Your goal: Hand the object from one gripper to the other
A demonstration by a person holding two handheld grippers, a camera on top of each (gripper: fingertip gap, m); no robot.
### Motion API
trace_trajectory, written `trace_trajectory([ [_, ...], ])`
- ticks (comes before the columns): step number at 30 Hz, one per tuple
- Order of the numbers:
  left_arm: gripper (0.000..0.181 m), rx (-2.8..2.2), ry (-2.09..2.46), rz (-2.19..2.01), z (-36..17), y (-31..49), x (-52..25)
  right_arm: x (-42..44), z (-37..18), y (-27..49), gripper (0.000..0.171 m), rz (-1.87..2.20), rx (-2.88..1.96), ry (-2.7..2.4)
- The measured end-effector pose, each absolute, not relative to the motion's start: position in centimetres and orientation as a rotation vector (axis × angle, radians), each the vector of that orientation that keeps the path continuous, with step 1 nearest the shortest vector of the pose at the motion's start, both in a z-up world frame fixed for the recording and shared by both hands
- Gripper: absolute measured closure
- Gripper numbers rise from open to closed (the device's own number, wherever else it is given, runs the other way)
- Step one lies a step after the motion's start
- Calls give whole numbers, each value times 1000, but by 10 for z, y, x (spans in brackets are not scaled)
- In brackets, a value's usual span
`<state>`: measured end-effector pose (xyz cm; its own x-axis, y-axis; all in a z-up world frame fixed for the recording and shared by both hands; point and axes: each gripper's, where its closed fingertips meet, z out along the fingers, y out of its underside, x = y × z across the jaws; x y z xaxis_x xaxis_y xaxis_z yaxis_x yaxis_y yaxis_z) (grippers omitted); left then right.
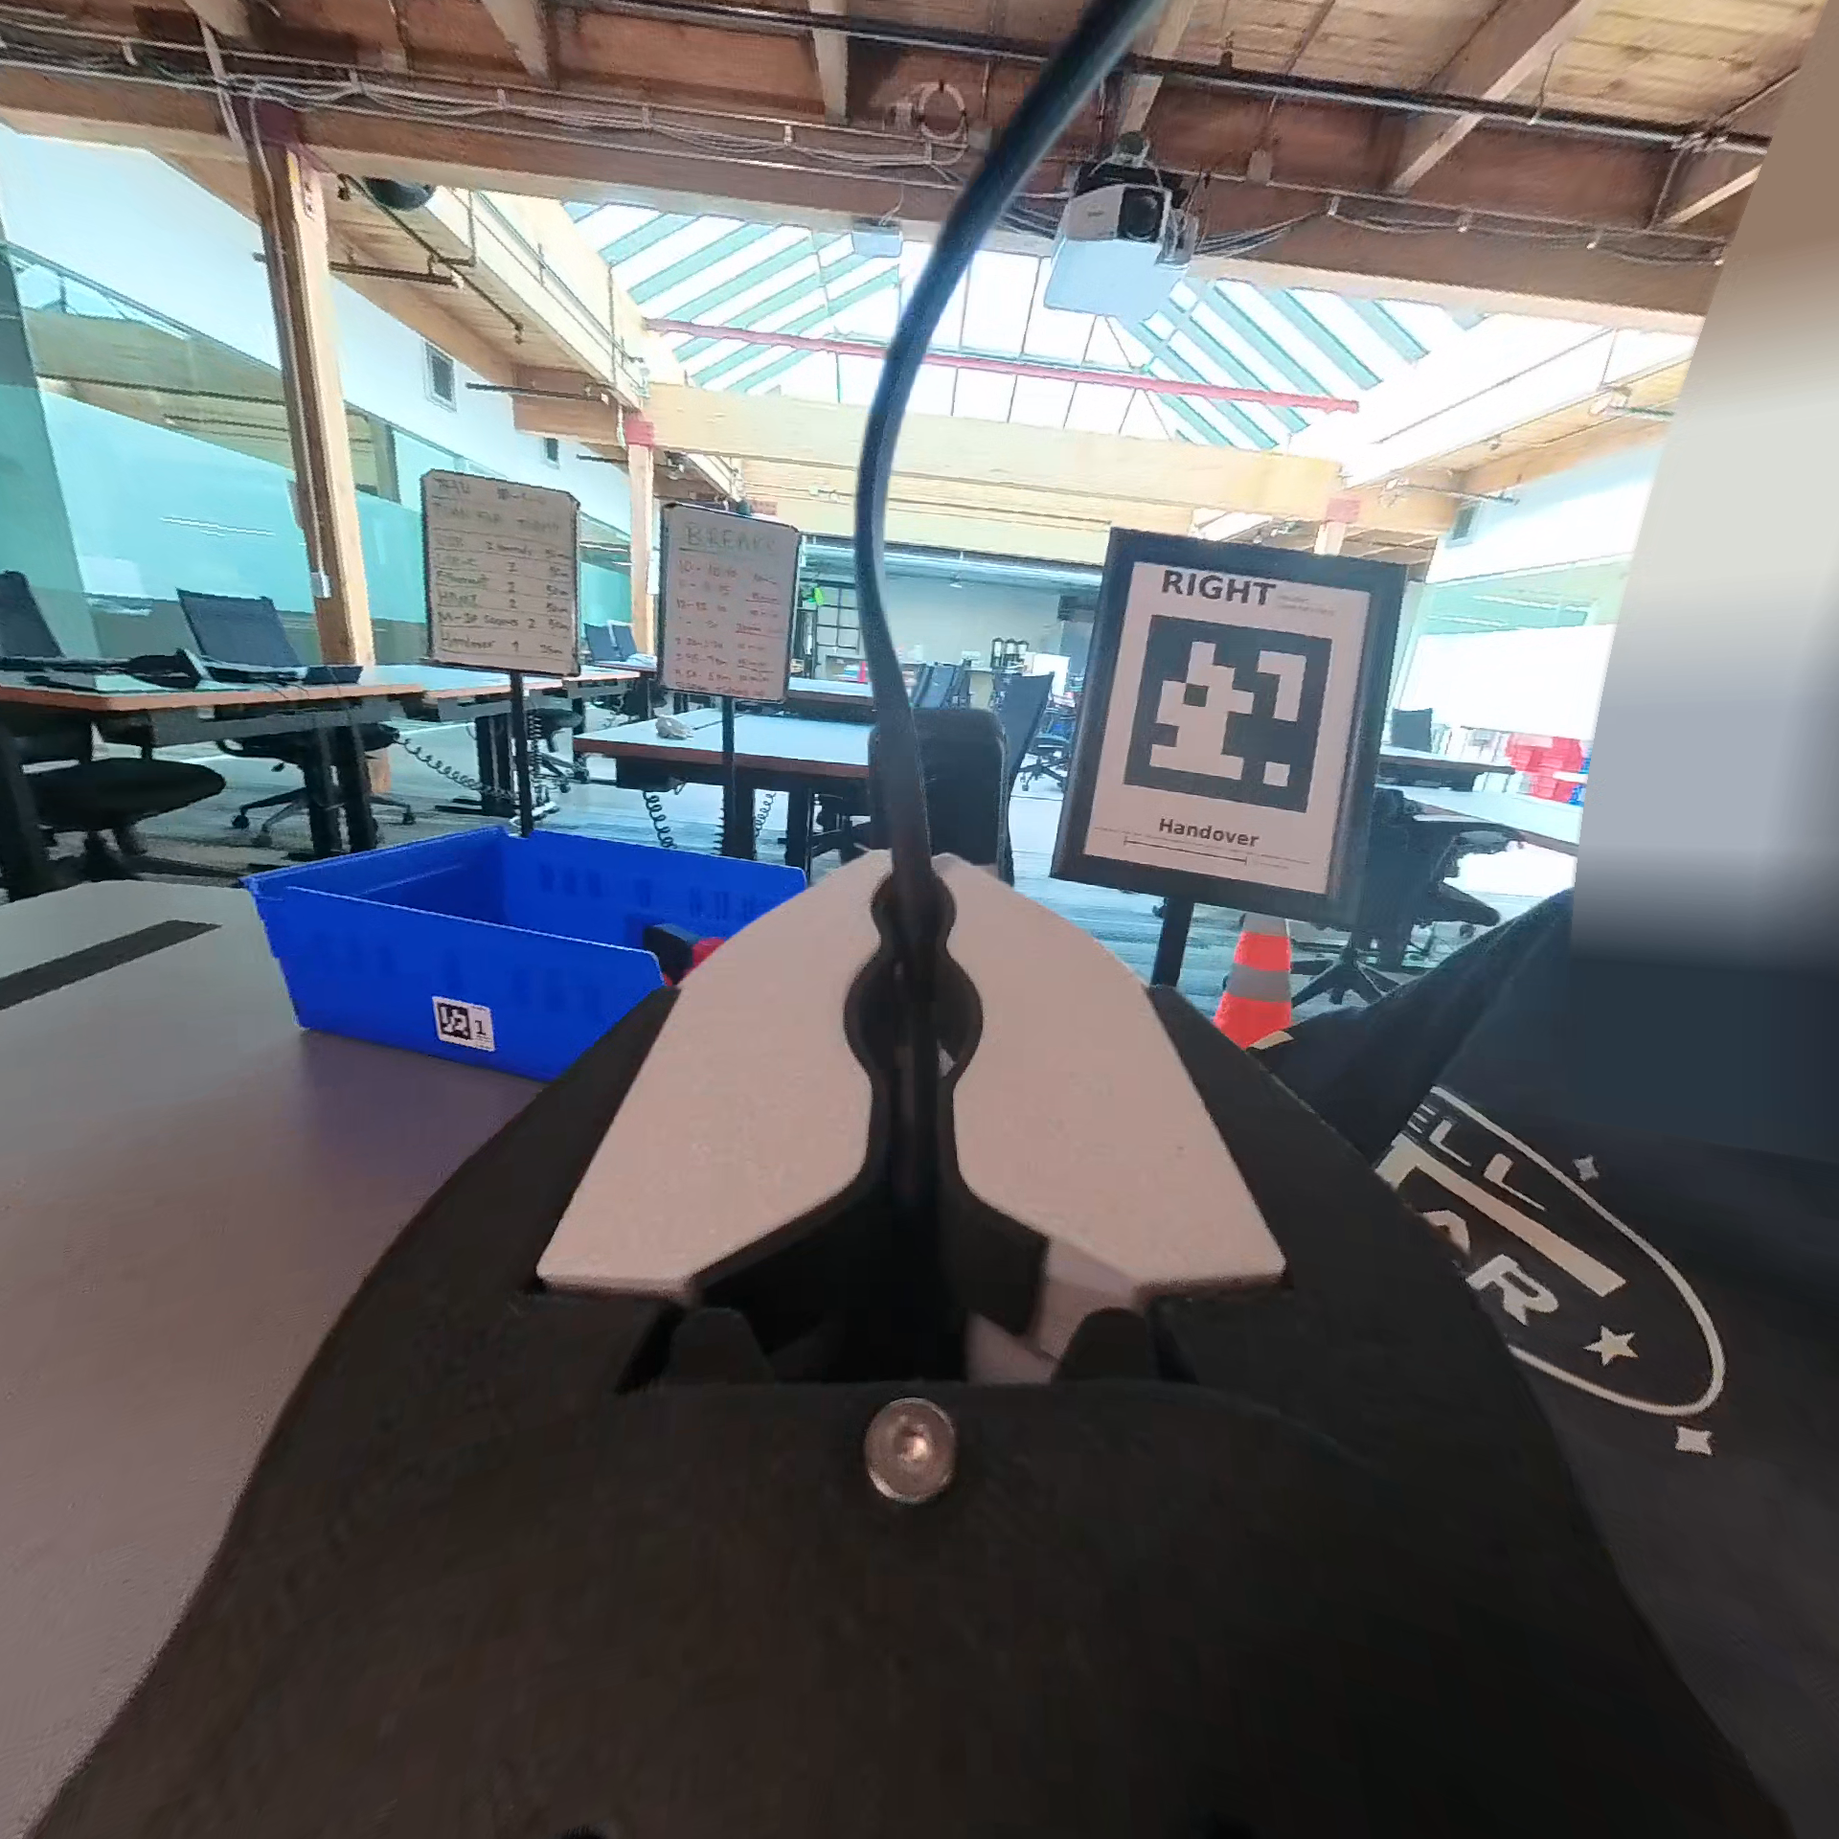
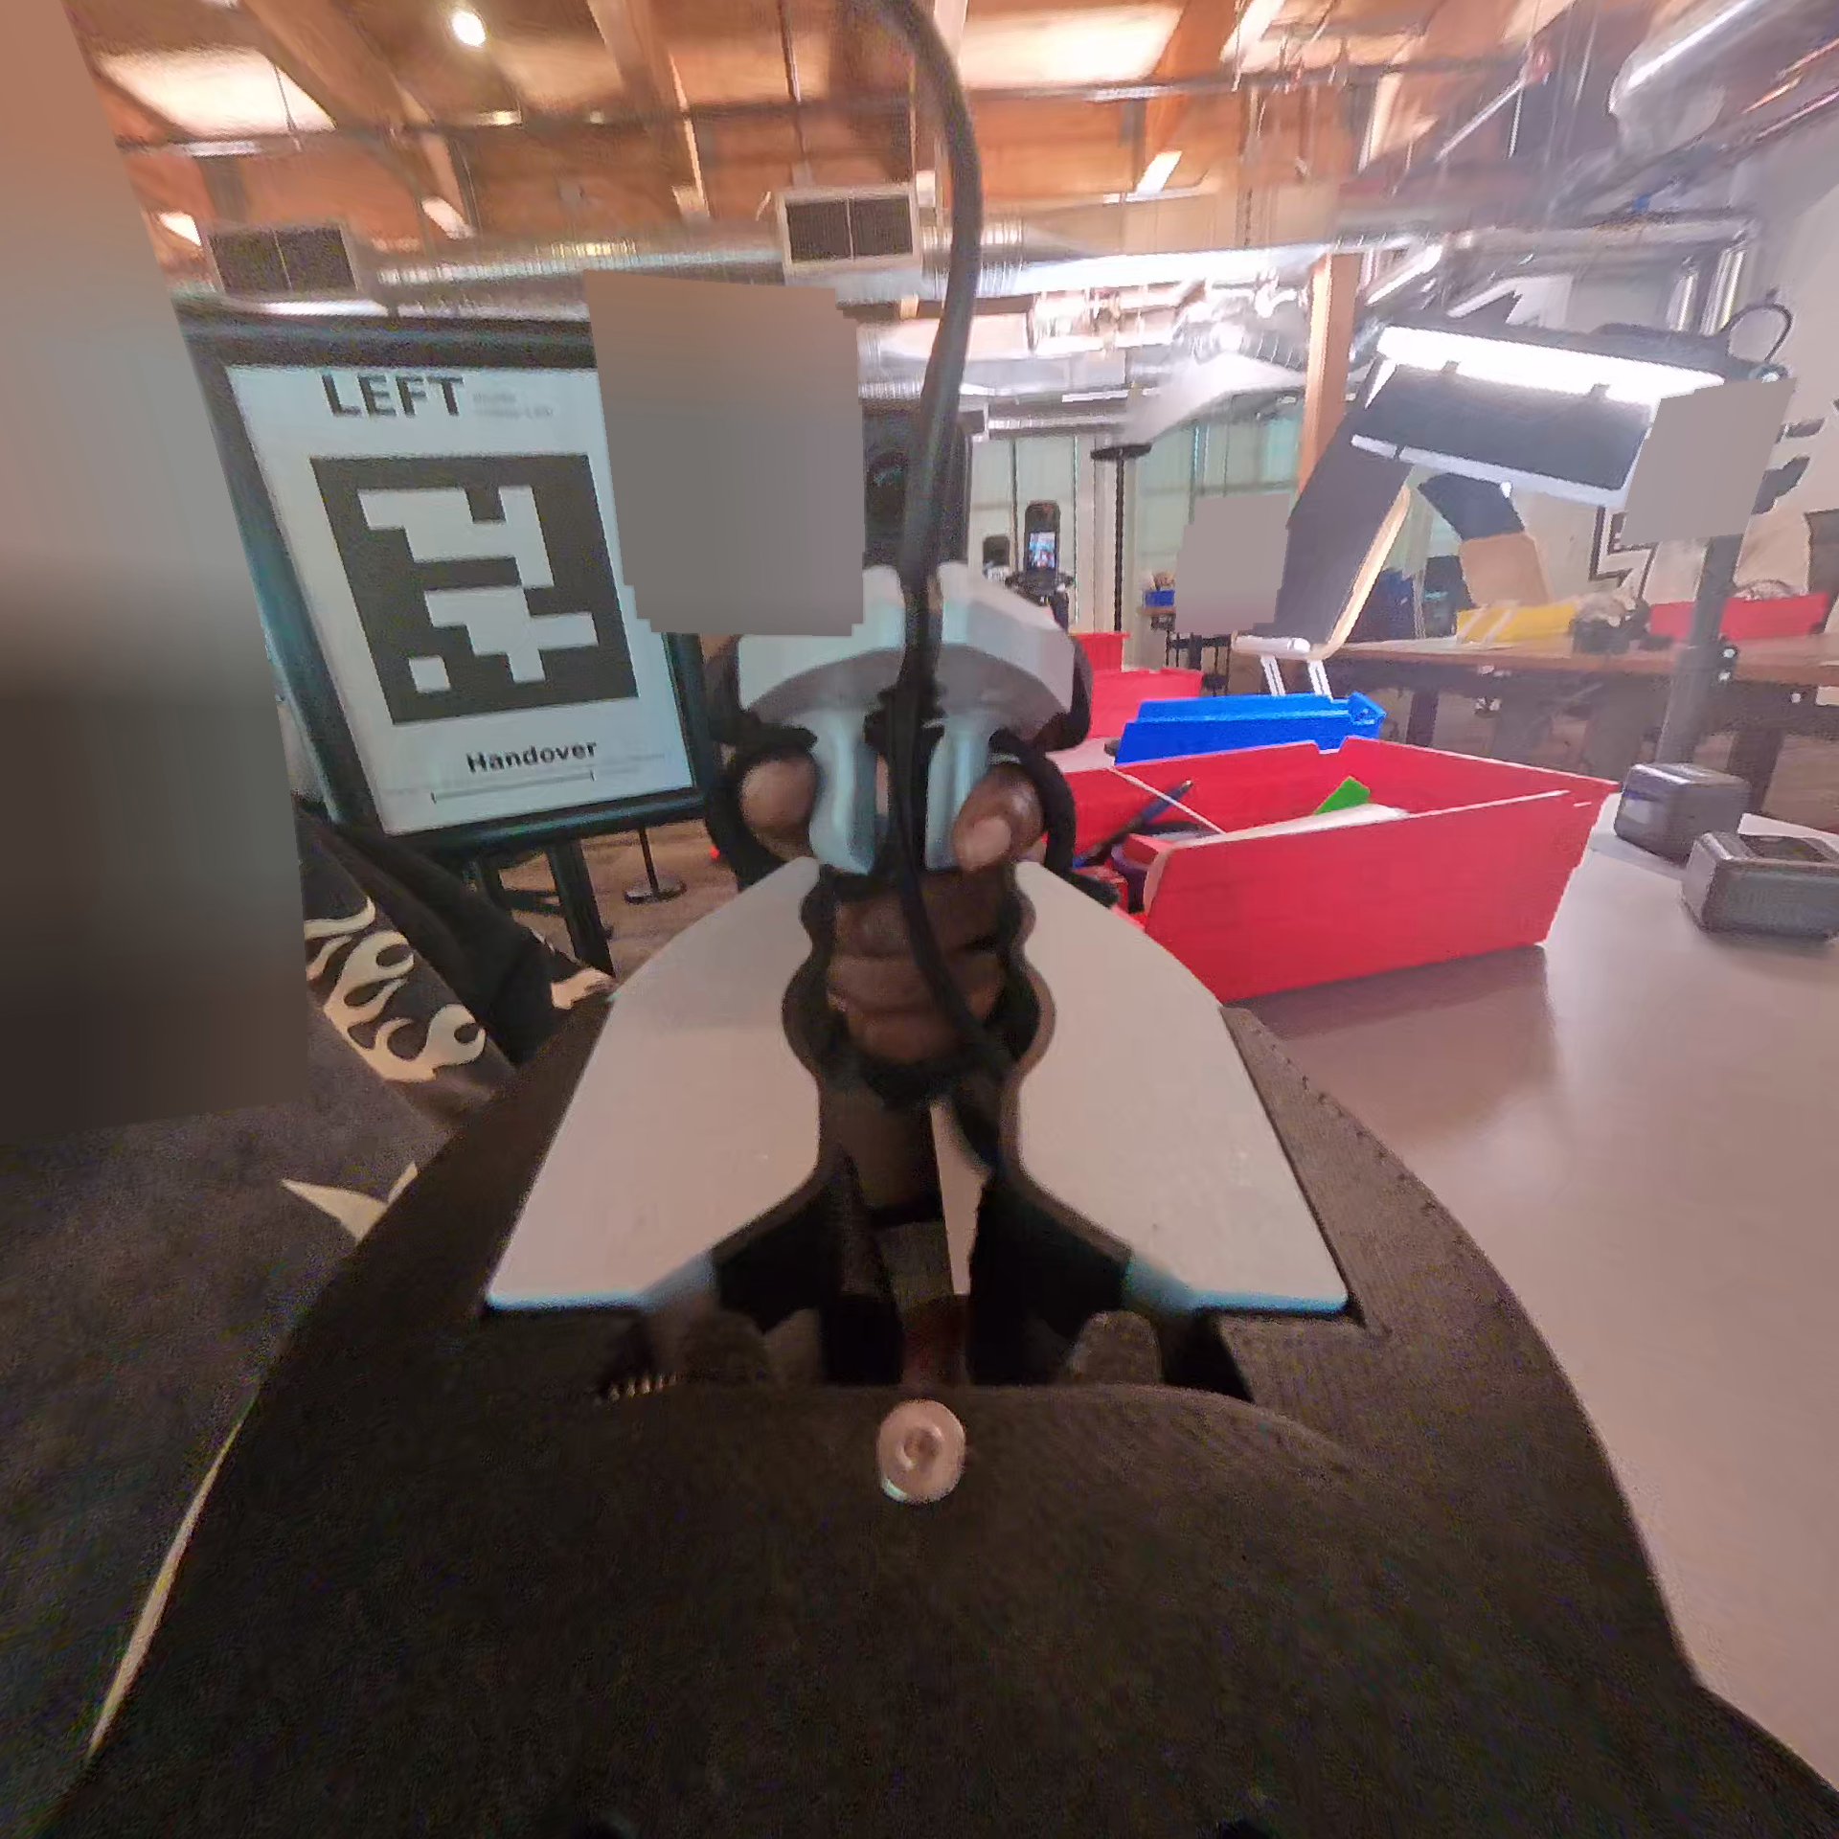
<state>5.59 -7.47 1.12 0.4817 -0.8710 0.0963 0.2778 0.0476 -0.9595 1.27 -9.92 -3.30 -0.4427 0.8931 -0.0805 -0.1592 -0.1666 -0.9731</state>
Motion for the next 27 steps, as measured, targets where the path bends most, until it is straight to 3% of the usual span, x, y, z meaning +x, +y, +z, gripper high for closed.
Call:
trace_trajectory([
  [7,180,-1192,578,-958,14,-72,56,6,-47,-106,148,1734,-970,-1370],
  [9,180,-1188,573,-956,15,-72,55,6,-46,-106,164,1741,-956,-1363],
  [14,179,-1177,496,-962,18,-66,45,12,-44,-108,166,1731,-957,-1415],
  [19,151,-1275,546,-903,7,-59,31,26,-22,-95,167,1837,-995,-1327],
  [27,156,-1472,809,-760,-34,-62,44,41,-2,-69,168,1806,-998,-1226],
])
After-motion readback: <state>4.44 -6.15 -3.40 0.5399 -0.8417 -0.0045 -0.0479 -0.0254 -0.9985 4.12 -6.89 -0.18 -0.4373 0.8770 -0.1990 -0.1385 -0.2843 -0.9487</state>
